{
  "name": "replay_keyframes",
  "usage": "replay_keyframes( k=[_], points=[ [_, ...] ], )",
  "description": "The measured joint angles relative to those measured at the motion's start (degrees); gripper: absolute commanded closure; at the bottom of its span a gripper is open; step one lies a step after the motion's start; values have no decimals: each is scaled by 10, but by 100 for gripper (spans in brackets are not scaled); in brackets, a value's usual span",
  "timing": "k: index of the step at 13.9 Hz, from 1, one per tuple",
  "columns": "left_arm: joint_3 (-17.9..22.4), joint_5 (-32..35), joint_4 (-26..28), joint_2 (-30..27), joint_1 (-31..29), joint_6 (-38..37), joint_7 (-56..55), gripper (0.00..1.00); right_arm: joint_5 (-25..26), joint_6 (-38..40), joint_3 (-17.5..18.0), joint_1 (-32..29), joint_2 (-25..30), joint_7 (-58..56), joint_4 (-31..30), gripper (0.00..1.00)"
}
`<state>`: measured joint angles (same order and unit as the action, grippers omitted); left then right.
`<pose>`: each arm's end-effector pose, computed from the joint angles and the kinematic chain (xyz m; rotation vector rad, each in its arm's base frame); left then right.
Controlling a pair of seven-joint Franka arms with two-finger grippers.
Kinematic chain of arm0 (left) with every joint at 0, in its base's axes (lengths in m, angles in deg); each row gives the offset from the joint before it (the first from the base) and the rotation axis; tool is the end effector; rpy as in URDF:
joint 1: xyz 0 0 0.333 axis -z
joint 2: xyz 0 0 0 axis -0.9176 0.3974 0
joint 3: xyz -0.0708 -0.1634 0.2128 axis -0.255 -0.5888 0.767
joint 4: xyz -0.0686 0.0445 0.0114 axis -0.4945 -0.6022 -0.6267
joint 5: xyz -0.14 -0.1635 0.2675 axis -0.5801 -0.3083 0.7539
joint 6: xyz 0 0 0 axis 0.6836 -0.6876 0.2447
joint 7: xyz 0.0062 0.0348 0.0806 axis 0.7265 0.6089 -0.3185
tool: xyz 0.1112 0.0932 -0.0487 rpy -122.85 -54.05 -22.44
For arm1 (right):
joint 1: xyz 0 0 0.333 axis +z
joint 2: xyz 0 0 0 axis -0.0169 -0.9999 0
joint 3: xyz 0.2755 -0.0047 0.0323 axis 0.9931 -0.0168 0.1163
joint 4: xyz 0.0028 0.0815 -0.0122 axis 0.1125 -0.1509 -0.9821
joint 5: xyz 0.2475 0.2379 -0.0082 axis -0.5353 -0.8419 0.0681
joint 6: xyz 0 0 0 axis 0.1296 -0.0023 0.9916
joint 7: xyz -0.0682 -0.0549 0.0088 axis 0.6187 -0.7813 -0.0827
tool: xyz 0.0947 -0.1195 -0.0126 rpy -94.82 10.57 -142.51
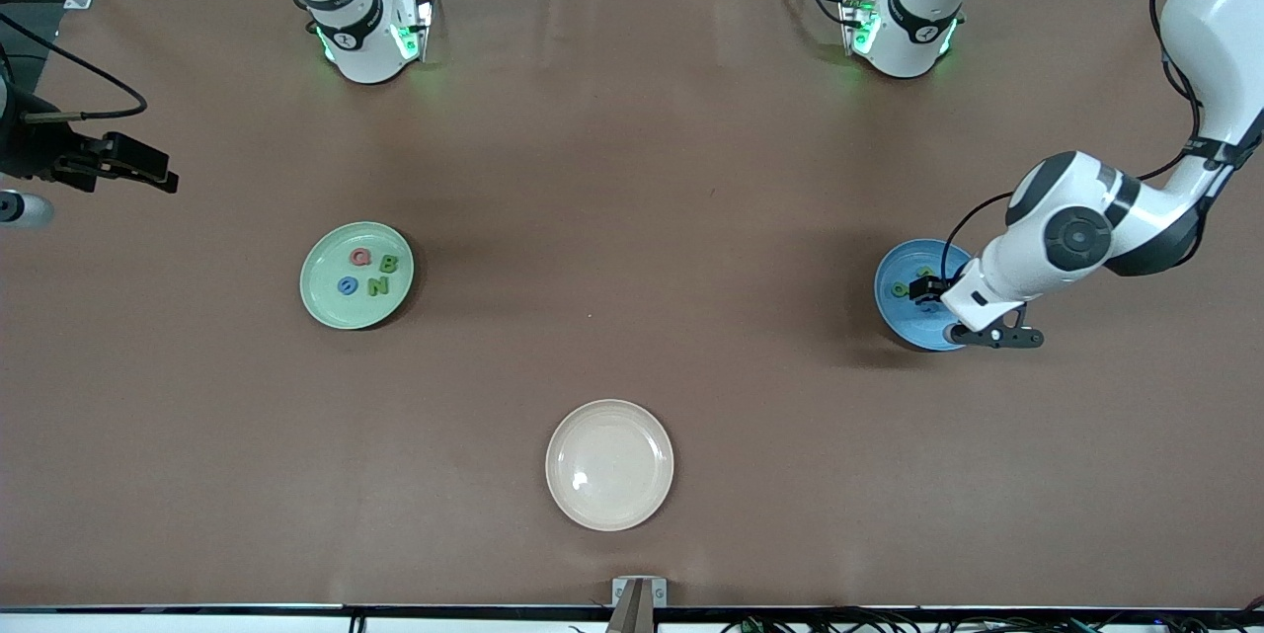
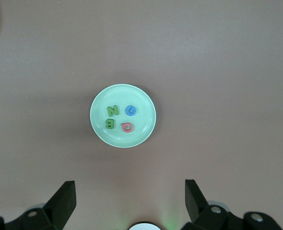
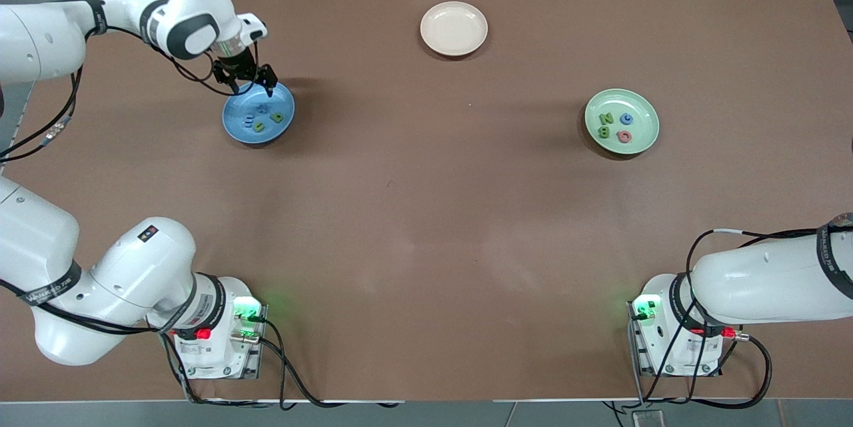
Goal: Sort upper and lower case letters into plates
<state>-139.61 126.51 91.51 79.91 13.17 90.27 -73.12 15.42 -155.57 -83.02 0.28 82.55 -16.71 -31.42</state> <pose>0.5207 -0.0406 0.2024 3.1228 -0.1178 -0.1831 0.4892 -0.0164 0.5199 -3.1139 0.0512 0.1971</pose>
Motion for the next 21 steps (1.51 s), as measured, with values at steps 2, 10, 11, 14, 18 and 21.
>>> replay_keyframes(
  k=[2,10,11,14,18,21],
  points=[
    [42,-118,-21,-46,56,-6,53,1,0,-1,1,0,10,0,-9,0],
    [514,-435,-40,-250,547,-34,177,1,0,-2,5,0,63,0,-44,0],
    [535,-437,-43,-266,561,-47,185,1,0,-2,6,0,68,0,-45,0],
    [548,-437,-50,-327,529,-77,197,1,0,1,8,0,80,0,-46,0],
    [551,-437,-63,-426,485,-141,241,1,0,2,8,0,83,0,-50,0],
    [552,-437,-119,-462,459,-217,270,1,0,2,8,2,84,0,-55,0]
  ],
)
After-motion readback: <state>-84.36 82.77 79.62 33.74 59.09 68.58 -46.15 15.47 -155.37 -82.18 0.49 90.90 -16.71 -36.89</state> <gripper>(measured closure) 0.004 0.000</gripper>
